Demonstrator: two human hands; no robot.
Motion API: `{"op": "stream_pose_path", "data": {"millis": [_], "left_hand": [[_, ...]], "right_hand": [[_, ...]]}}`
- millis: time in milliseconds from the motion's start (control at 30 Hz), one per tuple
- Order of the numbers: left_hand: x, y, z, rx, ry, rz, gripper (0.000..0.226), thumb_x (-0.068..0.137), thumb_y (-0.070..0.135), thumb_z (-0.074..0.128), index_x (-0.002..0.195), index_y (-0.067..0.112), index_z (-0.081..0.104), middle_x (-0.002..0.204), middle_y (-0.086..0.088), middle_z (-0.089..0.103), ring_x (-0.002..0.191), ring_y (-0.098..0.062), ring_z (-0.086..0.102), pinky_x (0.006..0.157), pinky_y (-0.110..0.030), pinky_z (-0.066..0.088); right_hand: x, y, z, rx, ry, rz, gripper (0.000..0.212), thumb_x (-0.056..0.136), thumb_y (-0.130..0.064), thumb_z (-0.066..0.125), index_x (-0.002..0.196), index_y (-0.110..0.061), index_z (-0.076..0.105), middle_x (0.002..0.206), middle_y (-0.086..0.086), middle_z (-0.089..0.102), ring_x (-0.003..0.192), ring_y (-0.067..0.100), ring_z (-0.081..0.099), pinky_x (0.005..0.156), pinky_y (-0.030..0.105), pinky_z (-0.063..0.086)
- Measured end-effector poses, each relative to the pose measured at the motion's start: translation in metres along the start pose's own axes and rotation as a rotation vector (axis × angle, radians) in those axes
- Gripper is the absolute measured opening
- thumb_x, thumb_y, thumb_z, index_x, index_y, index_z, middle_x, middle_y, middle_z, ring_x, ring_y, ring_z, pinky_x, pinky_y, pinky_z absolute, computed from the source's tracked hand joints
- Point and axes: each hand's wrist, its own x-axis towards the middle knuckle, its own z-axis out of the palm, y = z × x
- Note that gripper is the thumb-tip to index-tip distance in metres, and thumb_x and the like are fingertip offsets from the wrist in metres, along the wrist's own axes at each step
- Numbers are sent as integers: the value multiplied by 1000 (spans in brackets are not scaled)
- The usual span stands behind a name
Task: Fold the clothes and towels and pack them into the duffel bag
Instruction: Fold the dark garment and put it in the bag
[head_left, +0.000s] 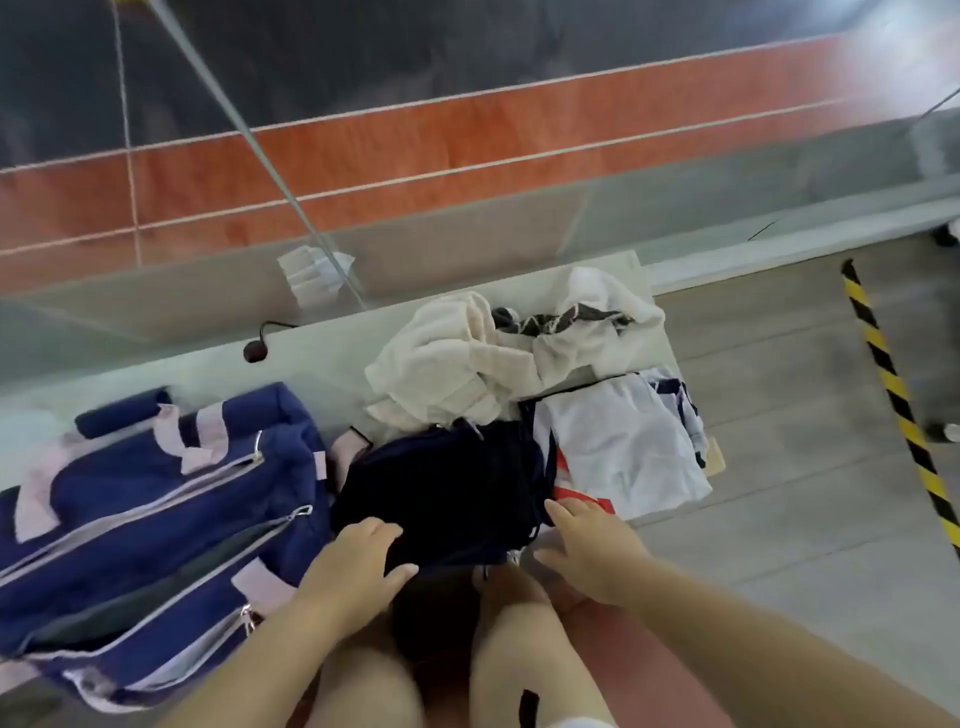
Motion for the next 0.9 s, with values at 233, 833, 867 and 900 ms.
{"op": "stream_pose_path", "data": {"millis": [233,833,867,900], "left_hand": [[89,-44,39,178,246,321,57,81,48,41,123,13,60,123,-6,62,119,-30,53,93,-41,49],[160,-95,94,286,603,528,62,77,67,32,129,39,52,138,14,51,129,-18,44,101,-35,32],[158,-97,96,277,599,514,67,74,71,27,132,42,47,142,16,45,133,-16,39,107,-36,30],[156,-99,98,286,602,497,72,71,74,22,134,45,41,145,19,39,136,-14,34,111,-37,28]], "right_hand": [[73,-14,36,51,210,135,83,89,-62,40,150,-16,9,156,7,17,143,28,12,114,39,22],[159,-43,117,-102,705,-8,95,86,-64,41,149,-8,-3,152,11,19,139,29,17,114,42,9],[158,-45,120,-95,717,-13,94,86,-63,42,149,-8,-2,151,12,21,138,29,19,113,42,11],[158,-46,123,-86,727,-21,94,86,-63,43,149,-9,-1,151,12,23,138,30,22,113,43,14]]}}
